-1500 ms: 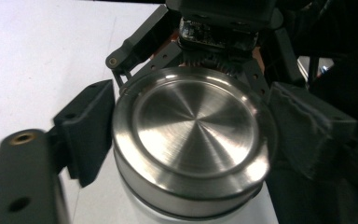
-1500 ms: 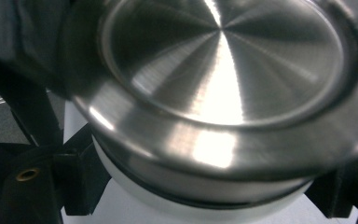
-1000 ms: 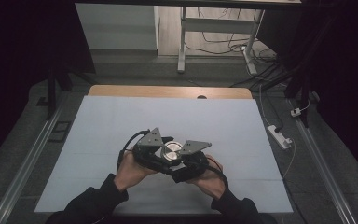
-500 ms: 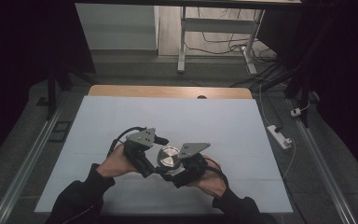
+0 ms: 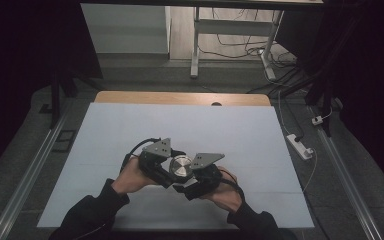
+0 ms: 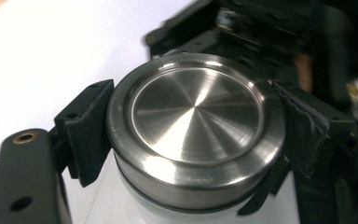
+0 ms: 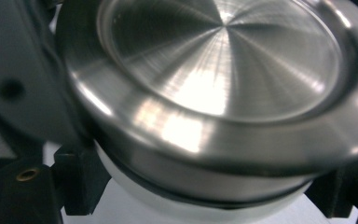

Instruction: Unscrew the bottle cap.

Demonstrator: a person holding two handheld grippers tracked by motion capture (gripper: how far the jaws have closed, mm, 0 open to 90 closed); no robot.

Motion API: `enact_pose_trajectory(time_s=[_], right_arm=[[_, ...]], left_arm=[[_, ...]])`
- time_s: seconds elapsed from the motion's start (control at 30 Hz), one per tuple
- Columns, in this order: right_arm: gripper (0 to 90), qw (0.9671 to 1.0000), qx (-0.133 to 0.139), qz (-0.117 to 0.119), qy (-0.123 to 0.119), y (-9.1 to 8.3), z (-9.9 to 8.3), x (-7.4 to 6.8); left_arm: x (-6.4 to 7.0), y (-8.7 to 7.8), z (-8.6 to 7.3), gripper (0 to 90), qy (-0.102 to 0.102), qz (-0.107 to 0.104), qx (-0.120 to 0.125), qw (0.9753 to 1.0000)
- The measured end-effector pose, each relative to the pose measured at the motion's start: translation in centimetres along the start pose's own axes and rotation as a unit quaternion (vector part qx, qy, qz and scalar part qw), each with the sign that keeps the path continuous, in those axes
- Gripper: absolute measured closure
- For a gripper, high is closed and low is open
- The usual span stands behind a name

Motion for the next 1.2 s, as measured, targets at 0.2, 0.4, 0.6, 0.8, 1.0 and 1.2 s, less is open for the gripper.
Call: enact_pose_trajectory(time_s=[0.2,0.4,0.6,0.8,1.0,1.2], right_arm=[[15.5,0.9985,0.009,-0.041,0.036,-0.1,0.1,1.1],[15.5,0.9976,0.02,-0.045,0.049,-0.4,0.3,1.3],[15.5,0.9986,0.024,-0.022,0.04,-0.6,0.4,1.1],[15.5,0.9998,0.008,0.016,0.008,-0.2,0.2,-0.2],[15.5,0.9989,-0.005,0.042,-0.023,0.3,-0.2,-1.5],[15.5,0.9992,-0.003,0.034,-0.02,0.1,-0.1,-1.2]], left_arm=[[-0.3,1.3,0.7,19.0,-0.067,0.098,-0.01,0.9929],[-0.7,0.5,1.0,7.3,-0.075,0.07,0.016,0.9947],[-0.8,-1.5,0.8,5.5,-0.034,0.025,0.015,0.999],[-0.5,-1.8,-0.1,7.6,0.001,-0.039,0.007,0.9992],[0.3,-1.3,-0.3,13.2,0.027,-0.085,0.009,0.996],[0.3,-1.1,0.1,20.2,0.013,-0.055,0.01,0.9983]])
Point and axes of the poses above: each handheld gripper's, and its own axes: y roughly forward along the jaws, z roughly out of its top, x roughly to its right, the point moved 7 cm from there along y, roughly forward along the jaws, and after that the axes turned 13 degrees about y, right-handed, at the moved point
